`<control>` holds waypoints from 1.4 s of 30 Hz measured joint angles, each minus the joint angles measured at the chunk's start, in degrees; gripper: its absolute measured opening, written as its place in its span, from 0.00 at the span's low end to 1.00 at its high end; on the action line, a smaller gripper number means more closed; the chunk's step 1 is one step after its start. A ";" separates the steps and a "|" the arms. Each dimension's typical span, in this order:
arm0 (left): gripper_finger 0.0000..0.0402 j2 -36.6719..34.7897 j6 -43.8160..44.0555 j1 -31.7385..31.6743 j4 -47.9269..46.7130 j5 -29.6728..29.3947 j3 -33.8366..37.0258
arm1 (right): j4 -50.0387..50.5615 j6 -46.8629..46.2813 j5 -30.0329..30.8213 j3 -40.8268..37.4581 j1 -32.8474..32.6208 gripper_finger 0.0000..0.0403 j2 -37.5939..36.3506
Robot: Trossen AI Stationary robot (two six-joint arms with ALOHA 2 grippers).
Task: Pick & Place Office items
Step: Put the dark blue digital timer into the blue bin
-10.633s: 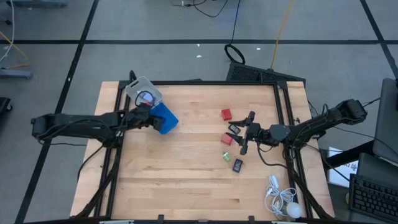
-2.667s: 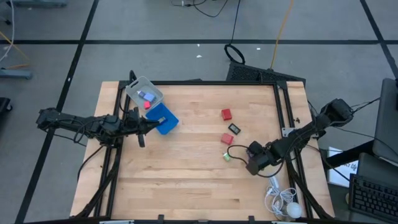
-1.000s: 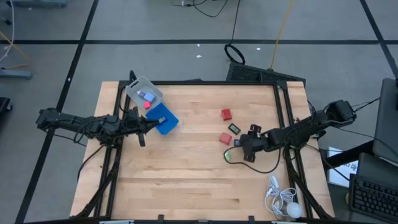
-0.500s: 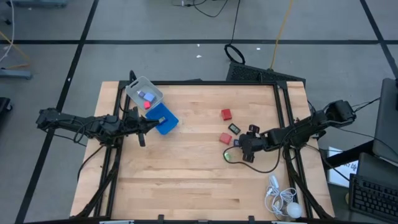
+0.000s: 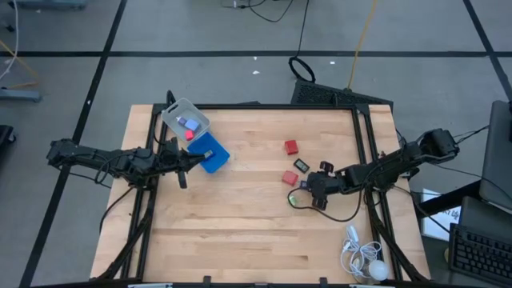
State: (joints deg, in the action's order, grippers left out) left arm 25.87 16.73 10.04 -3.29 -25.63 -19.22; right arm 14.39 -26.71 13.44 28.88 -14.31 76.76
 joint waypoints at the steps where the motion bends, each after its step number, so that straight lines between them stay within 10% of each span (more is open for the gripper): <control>1: 0.06 0.02 0.00 0.00 0.00 0.00 0.00 | 0.06 0.02 -0.31 0.00 -0.01 0.39 -0.78; 18: 0.06 0.61 0.04 0.00 0.07 -0.02 0.00 | -1.51 1.06 1.65 -0.22 -0.07 0.39 -14.13; 30: 0.06 4.68 -0.47 -0.07 4.27 -0.57 0.00 | -31.47 19.94 7.02 -0.11 2.86 0.39 -14.74; 42: 0.06 5.33 -1.57 -0.07 5.10 -0.55 0.00 | -45.98 25.83 -1.31 -0.04 3.69 0.39 -12.97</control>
State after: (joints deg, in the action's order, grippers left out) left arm 31.20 15.16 9.98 1.81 -26.17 -19.22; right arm -31.59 -0.88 12.14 28.84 -10.61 63.79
